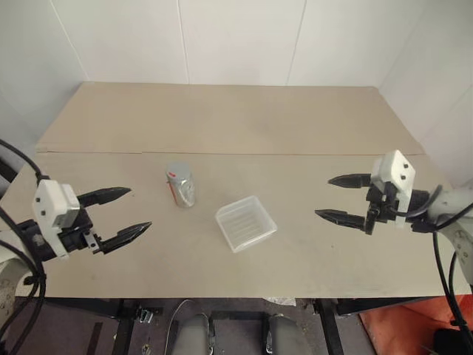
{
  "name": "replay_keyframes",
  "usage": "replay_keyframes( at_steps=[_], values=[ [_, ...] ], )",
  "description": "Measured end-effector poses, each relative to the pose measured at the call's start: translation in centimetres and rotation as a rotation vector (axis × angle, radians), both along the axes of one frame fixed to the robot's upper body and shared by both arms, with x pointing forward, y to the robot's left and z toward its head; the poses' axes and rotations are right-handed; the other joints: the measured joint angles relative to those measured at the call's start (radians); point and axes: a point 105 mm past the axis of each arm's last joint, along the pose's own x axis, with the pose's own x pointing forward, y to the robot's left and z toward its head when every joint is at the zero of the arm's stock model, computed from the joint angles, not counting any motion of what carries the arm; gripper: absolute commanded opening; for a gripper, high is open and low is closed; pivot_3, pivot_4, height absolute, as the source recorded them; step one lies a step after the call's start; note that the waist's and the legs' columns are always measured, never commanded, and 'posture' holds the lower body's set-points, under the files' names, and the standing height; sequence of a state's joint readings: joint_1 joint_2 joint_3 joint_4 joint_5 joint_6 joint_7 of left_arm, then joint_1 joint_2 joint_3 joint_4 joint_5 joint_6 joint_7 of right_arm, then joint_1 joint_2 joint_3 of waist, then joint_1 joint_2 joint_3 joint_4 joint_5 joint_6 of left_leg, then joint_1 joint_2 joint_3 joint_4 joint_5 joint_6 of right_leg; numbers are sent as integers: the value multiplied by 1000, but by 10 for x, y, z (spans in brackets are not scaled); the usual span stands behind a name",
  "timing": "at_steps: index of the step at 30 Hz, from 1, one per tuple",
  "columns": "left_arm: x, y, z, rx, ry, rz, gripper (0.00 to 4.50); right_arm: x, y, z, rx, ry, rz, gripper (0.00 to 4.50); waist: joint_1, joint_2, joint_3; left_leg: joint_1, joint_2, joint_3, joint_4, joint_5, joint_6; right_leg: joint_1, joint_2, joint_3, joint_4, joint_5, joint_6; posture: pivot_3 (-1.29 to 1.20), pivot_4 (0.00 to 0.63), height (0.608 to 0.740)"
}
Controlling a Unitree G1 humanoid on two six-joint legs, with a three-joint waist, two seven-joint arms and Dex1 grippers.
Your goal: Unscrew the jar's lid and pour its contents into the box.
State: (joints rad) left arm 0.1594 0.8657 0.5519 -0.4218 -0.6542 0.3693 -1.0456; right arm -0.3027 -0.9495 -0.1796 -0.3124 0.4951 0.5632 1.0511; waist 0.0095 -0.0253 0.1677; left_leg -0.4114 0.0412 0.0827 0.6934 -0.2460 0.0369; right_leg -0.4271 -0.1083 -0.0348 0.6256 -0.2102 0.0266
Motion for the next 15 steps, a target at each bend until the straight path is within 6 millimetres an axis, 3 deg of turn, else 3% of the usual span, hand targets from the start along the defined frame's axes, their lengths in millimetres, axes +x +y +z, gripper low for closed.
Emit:
replay_keyframes(
  at_steps=[9, 15],
  values=[
    [-1, -1, -11, -57, -25, 80, 4476, 3, 4, 7, -15, -12, 44, 4500, 2, 0, 0, 0, 0, 0, 0, 0, 0, 0, 0, 0, 0, 0, -1, 0, 150, 740],
    [3, 8, -25, -49, -49, 210, 4476, 7, 14, 25, -26, -49, 115, 4500, 0, 0, 0, 1, 1, 0, 0, 0, 0, 1, 0, 0, 0, 0, -1, 0, 150, 740]
  ],
)
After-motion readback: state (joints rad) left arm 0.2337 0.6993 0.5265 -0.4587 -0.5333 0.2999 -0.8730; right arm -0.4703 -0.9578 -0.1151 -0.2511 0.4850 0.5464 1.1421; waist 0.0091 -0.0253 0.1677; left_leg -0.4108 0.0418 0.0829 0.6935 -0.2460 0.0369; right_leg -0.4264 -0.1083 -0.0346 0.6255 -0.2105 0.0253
